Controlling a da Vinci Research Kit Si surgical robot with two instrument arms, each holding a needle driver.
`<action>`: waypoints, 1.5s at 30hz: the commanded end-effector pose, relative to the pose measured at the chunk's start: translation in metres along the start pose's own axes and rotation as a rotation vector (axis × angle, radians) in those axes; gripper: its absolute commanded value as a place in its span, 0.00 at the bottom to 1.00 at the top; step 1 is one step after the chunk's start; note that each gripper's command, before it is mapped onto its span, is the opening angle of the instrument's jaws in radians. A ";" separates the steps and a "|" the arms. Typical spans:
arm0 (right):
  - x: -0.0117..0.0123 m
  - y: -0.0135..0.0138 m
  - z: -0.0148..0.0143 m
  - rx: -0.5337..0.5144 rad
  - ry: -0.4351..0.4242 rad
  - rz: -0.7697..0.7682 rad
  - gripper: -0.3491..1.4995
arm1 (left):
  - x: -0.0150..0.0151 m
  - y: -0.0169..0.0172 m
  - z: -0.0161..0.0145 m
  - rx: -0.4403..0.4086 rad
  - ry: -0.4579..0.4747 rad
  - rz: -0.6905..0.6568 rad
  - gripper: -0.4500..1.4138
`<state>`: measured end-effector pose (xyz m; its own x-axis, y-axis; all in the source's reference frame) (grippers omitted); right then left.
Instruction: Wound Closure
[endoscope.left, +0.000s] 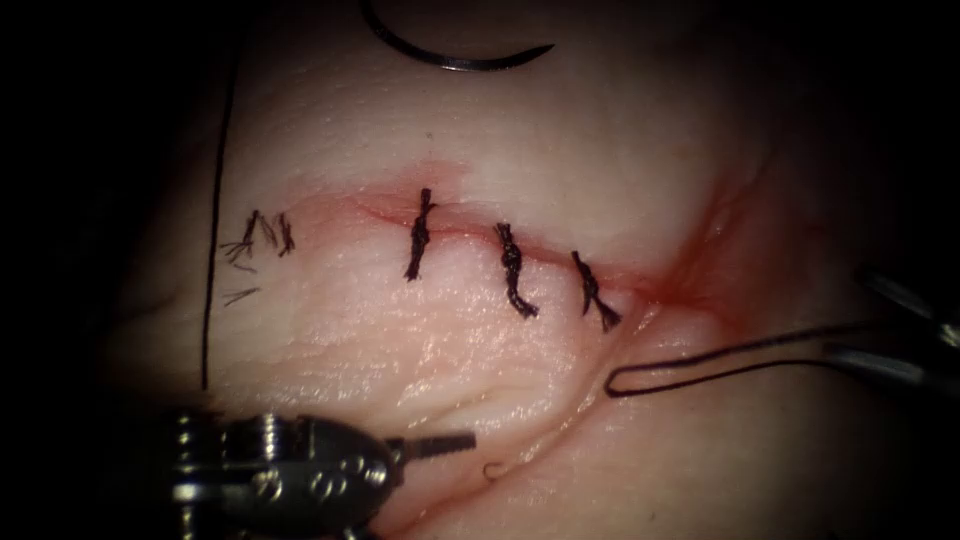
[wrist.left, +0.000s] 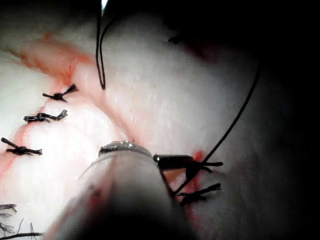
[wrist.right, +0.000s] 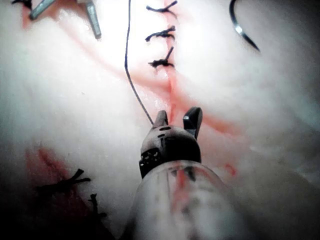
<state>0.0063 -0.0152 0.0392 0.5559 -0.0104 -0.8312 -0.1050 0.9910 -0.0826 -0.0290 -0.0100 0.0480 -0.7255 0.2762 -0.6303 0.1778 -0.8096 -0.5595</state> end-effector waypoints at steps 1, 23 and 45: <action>0.0000 0.0006 0.0006 -0.008 -0.008 0.003 0.34 | 0.0010 -0.0004 0.0000 0.007 0.041 0.011 0.79; 0.0053 -0.0024 -0.0006 0.135 -0.009 0.007 0.00 | 0.0058 -0.0164 -0.0119 0.637 0.193 -0.090 0.37; 0.0031 -0.0017 0.0000 0.123 -0.025 0.003 0.04 | -0.0009 -0.0256 -0.0059 0.558 -0.097 -0.167 0.52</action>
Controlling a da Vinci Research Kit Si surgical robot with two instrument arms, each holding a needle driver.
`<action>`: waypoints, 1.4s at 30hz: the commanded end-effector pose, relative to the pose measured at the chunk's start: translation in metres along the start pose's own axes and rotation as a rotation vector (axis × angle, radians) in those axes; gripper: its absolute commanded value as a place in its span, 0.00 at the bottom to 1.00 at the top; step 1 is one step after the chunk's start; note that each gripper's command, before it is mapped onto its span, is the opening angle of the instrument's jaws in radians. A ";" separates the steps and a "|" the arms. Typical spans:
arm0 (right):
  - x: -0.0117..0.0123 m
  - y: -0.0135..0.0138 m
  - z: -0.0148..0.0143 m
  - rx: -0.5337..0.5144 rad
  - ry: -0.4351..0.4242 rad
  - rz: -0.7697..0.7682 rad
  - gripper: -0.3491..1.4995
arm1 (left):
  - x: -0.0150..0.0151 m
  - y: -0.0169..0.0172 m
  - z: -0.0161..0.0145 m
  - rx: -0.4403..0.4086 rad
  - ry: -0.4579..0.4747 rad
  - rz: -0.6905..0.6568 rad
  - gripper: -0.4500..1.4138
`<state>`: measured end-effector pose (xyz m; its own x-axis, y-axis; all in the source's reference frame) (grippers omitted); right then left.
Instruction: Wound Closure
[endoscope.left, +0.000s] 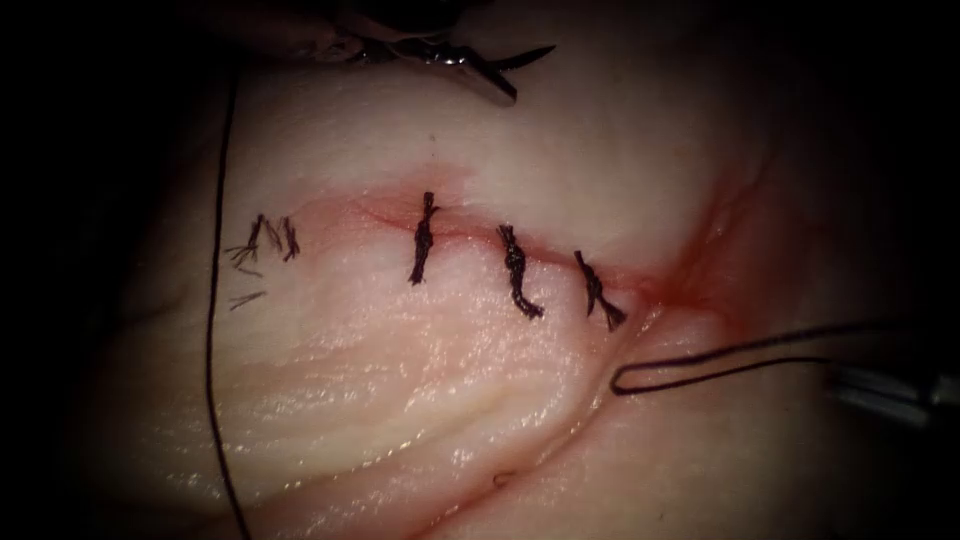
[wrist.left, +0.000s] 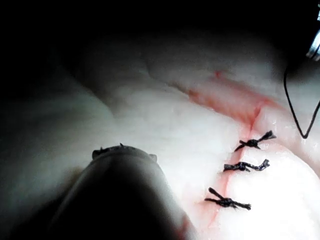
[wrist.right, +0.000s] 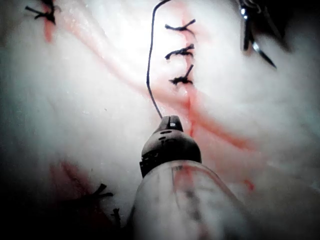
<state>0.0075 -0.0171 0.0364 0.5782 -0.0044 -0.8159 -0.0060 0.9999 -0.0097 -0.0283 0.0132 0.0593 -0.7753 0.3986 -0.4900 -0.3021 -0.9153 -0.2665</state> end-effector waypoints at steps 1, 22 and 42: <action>0.0001 0.0001 0.0008 -0.001 0.002 -0.002 0.04 | 0.0004 -0.0002 0.0008 -0.009 -0.006 0.001 0.48; -0.0006 0.0038 -0.0002 -0.070 0.065 0.167 0.07 | 0.0047 0.0015 0.0003 0.029 0.285 0.377 0.00; -0.0023 0.0102 0.0010 0.053 0.297 0.741 0.40 | 0.0025 0.0113 0.0004 -0.047 0.747 0.856 0.00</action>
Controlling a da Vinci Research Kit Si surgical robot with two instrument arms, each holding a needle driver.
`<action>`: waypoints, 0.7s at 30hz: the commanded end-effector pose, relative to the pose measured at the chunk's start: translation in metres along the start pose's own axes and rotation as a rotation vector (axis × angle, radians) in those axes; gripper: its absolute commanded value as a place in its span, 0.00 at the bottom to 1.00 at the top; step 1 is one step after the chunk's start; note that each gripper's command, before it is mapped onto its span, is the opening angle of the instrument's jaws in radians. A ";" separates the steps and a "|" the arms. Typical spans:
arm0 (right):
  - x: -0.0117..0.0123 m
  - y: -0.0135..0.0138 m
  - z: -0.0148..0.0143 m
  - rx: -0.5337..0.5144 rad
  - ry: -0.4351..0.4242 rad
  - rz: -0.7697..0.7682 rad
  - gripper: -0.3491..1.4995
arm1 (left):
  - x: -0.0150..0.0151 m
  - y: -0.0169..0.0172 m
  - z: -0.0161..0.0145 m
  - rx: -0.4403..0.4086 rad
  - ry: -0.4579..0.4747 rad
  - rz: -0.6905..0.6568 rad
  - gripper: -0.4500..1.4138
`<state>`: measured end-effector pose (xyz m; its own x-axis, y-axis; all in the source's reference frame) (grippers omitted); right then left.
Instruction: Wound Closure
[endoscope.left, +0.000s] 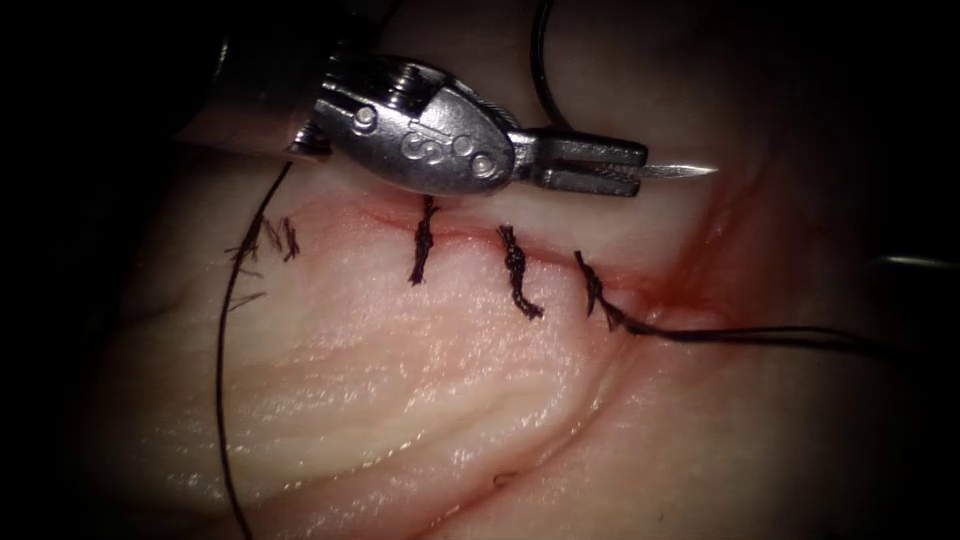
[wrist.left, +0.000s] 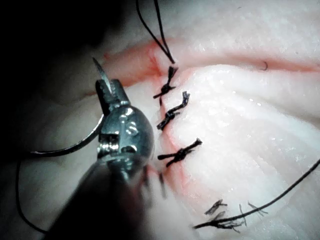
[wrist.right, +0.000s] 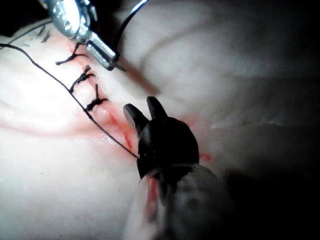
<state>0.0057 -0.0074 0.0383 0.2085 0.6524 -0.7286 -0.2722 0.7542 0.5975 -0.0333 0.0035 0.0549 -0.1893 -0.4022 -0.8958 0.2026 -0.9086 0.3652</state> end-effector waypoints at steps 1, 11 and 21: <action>0.0004 0.0005 0.0019 0.051 0.015 0.080 0.45 | -0.0003 0.0002 0.0007 0.007 0.014 0.018 0.00; 0.0013 0.0014 0.0068 0.314 0.075 0.352 0.45 | 0.0021 0.0014 0.0009 0.051 0.169 0.216 0.00; 0.0020 0.0024 0.0100 0.364 0.122 0.360 0.49 | 0.0054 0.0014 0.0005 0.049 0.264 0.259 0.00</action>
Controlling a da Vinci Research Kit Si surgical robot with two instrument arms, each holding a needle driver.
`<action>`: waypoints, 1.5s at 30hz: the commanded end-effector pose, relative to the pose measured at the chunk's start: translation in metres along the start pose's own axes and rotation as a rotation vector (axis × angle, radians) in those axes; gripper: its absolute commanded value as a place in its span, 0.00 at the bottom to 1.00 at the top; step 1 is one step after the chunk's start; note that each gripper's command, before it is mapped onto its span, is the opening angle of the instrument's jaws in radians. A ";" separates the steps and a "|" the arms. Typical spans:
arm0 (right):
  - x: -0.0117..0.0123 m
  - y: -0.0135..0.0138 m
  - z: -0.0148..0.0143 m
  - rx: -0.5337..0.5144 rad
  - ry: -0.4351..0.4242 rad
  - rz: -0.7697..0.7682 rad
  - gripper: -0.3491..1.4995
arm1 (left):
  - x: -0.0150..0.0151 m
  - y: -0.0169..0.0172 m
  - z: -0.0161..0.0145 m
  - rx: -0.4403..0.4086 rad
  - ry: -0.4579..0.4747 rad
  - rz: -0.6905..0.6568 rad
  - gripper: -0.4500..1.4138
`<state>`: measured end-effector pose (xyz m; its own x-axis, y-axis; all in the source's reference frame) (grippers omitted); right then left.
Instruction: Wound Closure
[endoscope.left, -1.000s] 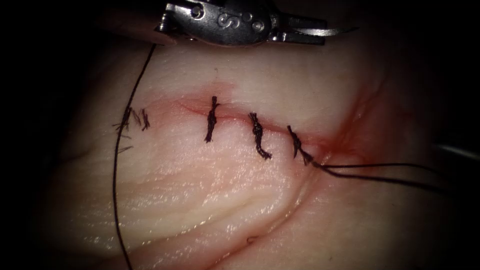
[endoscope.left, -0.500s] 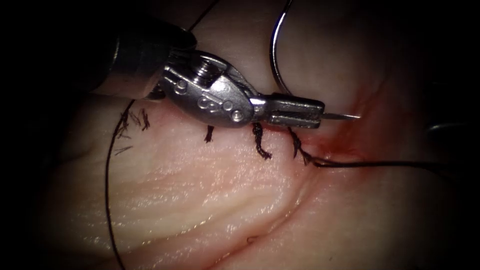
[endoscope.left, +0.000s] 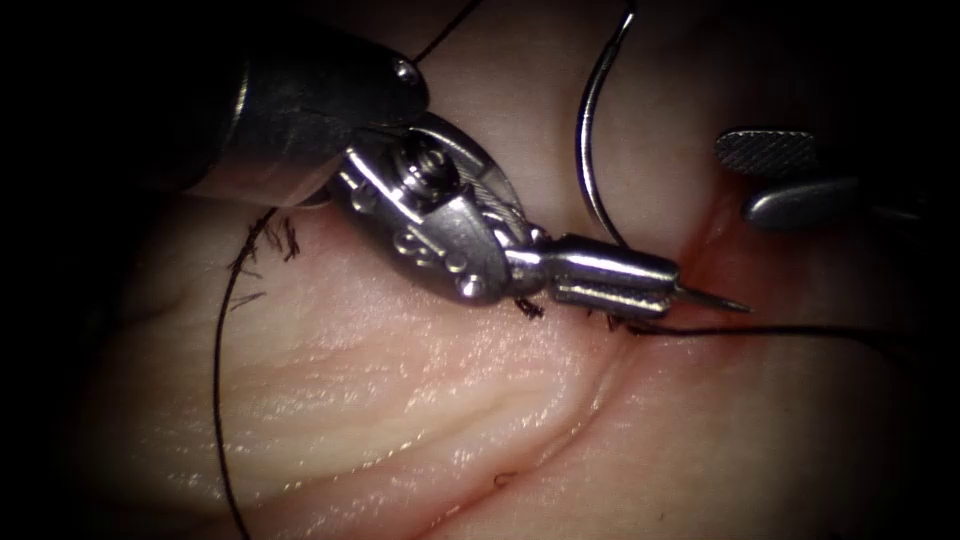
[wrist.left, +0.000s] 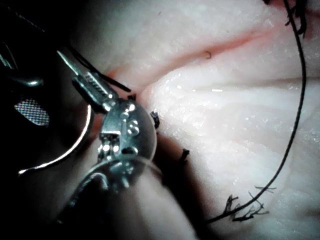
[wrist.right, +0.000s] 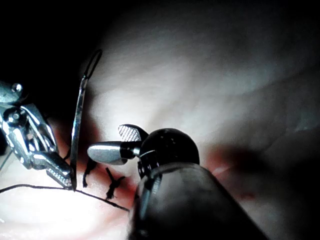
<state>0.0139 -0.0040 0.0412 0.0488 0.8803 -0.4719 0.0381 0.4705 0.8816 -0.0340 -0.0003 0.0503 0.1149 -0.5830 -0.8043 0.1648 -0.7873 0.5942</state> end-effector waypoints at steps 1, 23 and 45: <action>0.0004 0.0008 0.0011 0.010 0.010 -0.007 0.50 | -0.0004 -0.0002 0.0005 0.000 0.011 0.000 0.00; 0.0035 0.0015 0.0062 0.097 0.085 0.018 0.45 | -0.0003 -0.0004 0.0009 -0.002 0.033 0.008 0.00; 0.0040 0.0029 0.0070 -0.166 0.094 0.027 0.00 | -0.0003 -0.0011 0.0010 0.035 -0.114 -0.155 0.73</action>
<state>0.0206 -0.0001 0.0414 -0.0471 0.8927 -0.4482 -0.1394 0.4385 0.8879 -0.0346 0.0002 0.0494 -0.0391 -0.4646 -0.8847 0.1344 -0.8797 0.4561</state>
